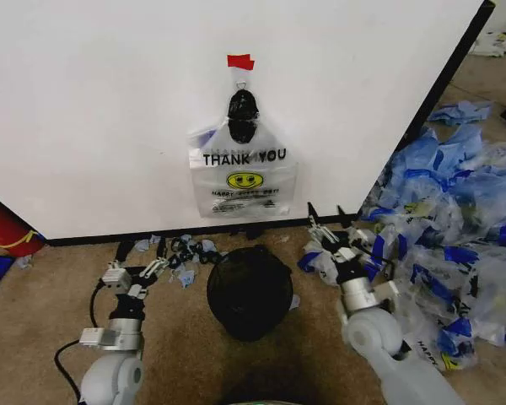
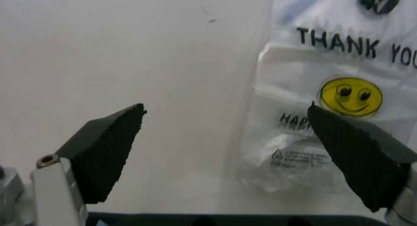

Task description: Pick up the garbage bag from the wall and place it over the trash bin.

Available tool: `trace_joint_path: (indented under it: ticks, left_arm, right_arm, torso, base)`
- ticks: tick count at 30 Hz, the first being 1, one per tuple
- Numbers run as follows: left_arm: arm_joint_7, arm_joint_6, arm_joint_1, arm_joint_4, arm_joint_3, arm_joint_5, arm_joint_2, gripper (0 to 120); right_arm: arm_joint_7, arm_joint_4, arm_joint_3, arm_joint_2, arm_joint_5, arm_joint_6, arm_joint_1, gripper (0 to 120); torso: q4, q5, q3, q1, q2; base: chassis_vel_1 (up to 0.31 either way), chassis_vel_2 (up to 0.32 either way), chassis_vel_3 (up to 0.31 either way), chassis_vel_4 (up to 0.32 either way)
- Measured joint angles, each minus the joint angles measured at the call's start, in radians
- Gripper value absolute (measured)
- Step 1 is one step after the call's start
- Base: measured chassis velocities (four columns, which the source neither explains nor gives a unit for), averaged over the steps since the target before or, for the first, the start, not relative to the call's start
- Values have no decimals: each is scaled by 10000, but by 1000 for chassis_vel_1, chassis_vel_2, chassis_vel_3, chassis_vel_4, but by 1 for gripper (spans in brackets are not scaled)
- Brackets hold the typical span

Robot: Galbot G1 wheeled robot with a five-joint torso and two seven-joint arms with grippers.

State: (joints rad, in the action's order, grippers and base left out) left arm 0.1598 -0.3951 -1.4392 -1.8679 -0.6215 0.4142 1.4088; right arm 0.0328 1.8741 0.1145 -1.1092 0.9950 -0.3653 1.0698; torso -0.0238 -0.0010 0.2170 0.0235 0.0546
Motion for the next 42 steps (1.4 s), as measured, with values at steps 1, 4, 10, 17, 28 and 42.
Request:
trace_joint_path:
  ticks: [1,4,10,17,28,42]
  left_arm:
    - [-1,2,-7,29,-10,-55,66,99]
    - [-4,13,-24,75,-34,-168,199,99]
    - [-12,81,-12,158,-83,-420,528,99]
    - [-22,97,-55,211,-102,-696,892,99]
    - [-23,74,6,436,-50,-874,1085,99]
    - [-26,-1,41,613,-106,-926,1214,99]
  right_arm:
    - [96,-83,-284,39,359,3,-314,100]
    - [260,-266,-822,87,954,7,-987,100]
    - [652,-1273,-1992,-165,1703,-46,-2941,100]
    - [943,-2517,-2441,-728,2025,-64,-4415,100]
    - [1121,-3345,-2830,-1224,2161,-59,-5129,100]
    - [1467,-4295,-3370,-1783,2428,-77,-6082,100]
  torso:
    - [1,-1,0,0,0]
    - [5,-3,0,0,0]
    - [3,-5,1,1,-1]
    - [1,-1,1,1,-1]
    - [1,-2,-1,0,-1]
    - [2,-2,0,0,-1]
  base:
    - [0,0,0,0]
    - [0,0,0,0]
    - [0,0,0,0]
    - [0,0,0,0]
    - [0,0,0,0]
    - [0,0,0,0]
